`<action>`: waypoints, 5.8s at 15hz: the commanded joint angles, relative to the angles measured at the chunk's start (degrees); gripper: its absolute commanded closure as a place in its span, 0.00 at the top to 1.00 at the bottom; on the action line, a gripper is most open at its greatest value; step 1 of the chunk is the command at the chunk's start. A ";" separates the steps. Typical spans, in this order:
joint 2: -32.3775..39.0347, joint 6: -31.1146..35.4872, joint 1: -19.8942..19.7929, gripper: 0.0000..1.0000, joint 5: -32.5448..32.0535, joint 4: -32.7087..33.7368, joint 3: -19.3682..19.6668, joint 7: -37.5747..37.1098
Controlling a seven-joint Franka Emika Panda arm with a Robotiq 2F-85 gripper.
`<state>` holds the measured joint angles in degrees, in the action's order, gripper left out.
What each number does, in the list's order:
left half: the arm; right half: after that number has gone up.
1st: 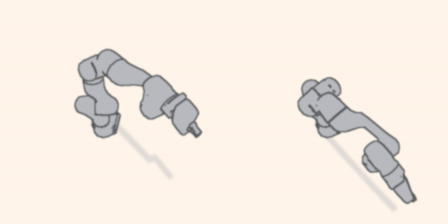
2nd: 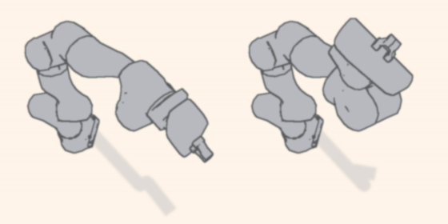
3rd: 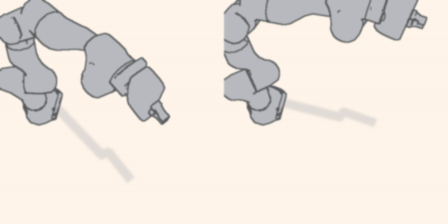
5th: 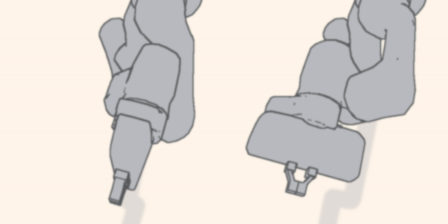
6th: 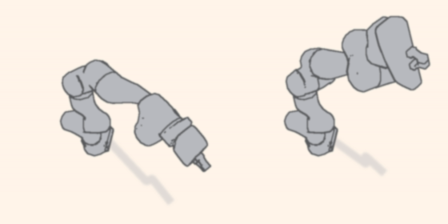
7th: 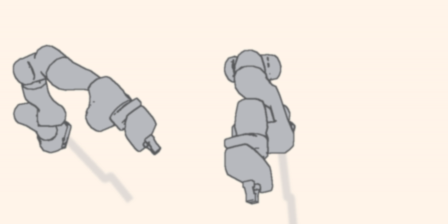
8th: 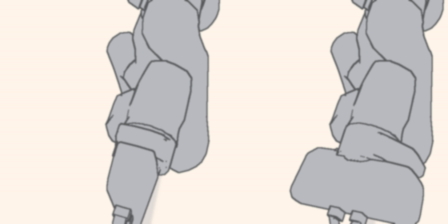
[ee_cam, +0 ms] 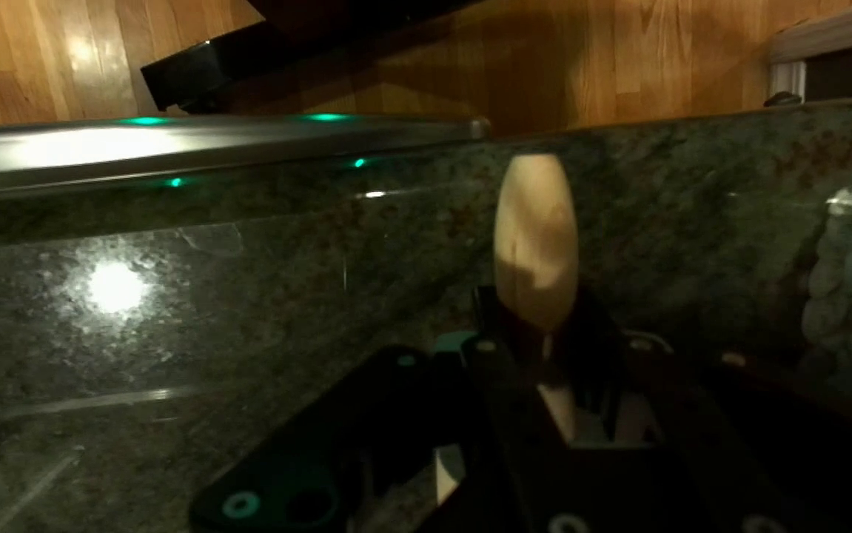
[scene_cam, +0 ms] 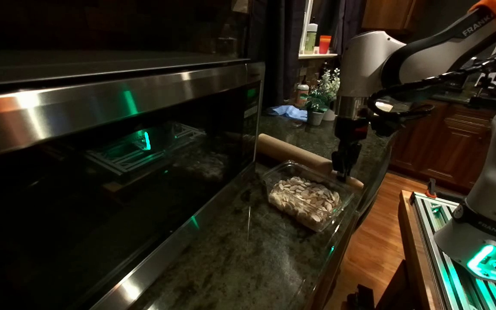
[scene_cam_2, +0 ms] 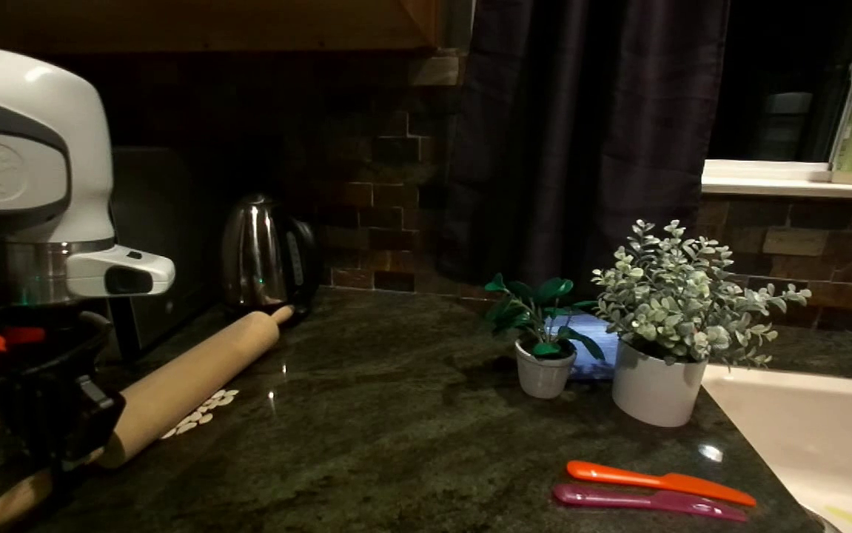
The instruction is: Put some of the contents of the clear lunch box onto the counter and push them to the right with the rolling pin
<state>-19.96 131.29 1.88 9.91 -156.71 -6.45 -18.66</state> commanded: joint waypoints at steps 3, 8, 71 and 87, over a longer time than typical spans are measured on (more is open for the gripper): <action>1.50 2.28 -3.28 0.06 -1.79 -1.68 1.11 -3.71; -0.44 0.78 -4.72 0.06 -3.13 -1.96 0.63 -7.87; -1.36 -2.62 -6.92 0.06 -12.37 -0.74 0.55 -17.00; -12.91 -12.93 -8.43 1.00 -21.41 -0.59 -2.70 -22.21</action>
<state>-27.53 121.82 -5.92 -8.95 -156.86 -8.12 -39.29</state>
